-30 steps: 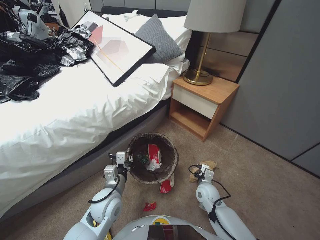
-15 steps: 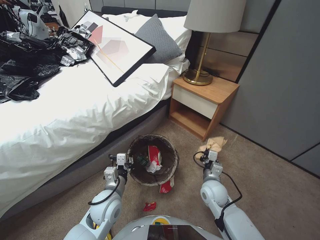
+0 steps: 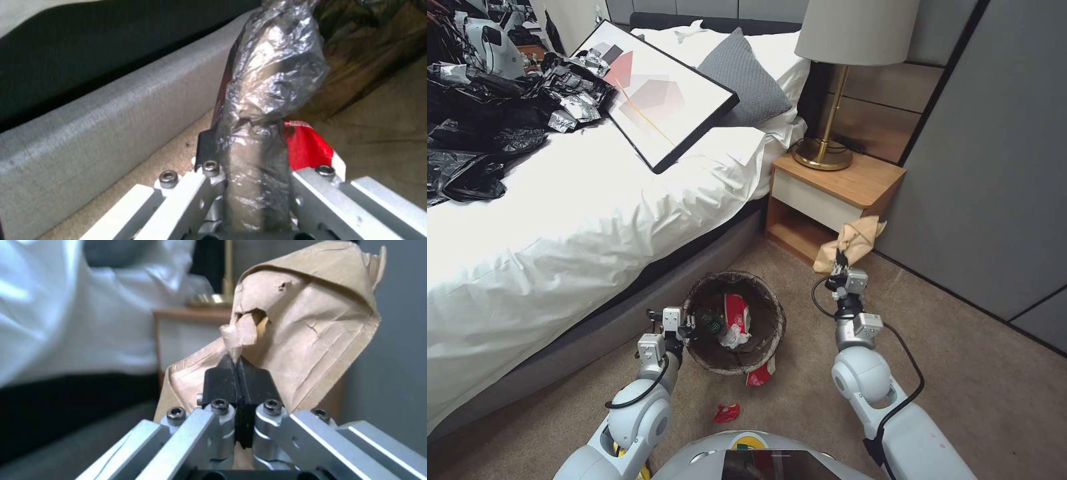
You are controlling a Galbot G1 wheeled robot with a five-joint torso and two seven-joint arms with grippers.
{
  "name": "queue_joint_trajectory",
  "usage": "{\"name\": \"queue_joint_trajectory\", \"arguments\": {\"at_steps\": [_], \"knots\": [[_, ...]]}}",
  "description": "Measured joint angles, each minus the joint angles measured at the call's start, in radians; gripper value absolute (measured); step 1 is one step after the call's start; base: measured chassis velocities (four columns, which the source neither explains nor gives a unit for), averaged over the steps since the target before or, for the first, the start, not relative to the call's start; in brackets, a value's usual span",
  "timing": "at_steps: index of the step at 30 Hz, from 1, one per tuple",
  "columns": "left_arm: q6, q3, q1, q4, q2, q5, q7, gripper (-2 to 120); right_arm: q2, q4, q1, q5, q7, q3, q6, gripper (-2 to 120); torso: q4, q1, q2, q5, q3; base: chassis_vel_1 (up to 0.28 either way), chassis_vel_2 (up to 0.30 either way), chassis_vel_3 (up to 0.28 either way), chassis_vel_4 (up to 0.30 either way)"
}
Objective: Pick up the trash bin, then pick up the garbage from the floor and place it into the trash bin.
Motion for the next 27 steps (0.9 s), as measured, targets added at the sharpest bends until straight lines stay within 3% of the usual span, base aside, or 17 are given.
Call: {"name": "queue_joint_trajectory", "arguments": {"at_steps": [17, 27], "knots": [[-0.001, 0.003, 0.026, -0.006, -0.024, 0.027, 0.0, 3, -0.075, 0.17, -0.031, 0.067, -0.328, -0.048, 0.156, 0, 0.0001, 0.0, 0.0, 0.0, 0.0, 0.0, 0.0, 0.0, 0.0], [-0.001, 0.005, 0.029, -0.012, -0.028, 0.034, 0.001, 3, -0.16, 0.208, -0.071, 0.072, -0.415, -0.081, 0.163, 0, 0.0001, 0.0, 0.0, 0.0, 0.0, 0.0, 0.0, 0.0, 0.0]]}}
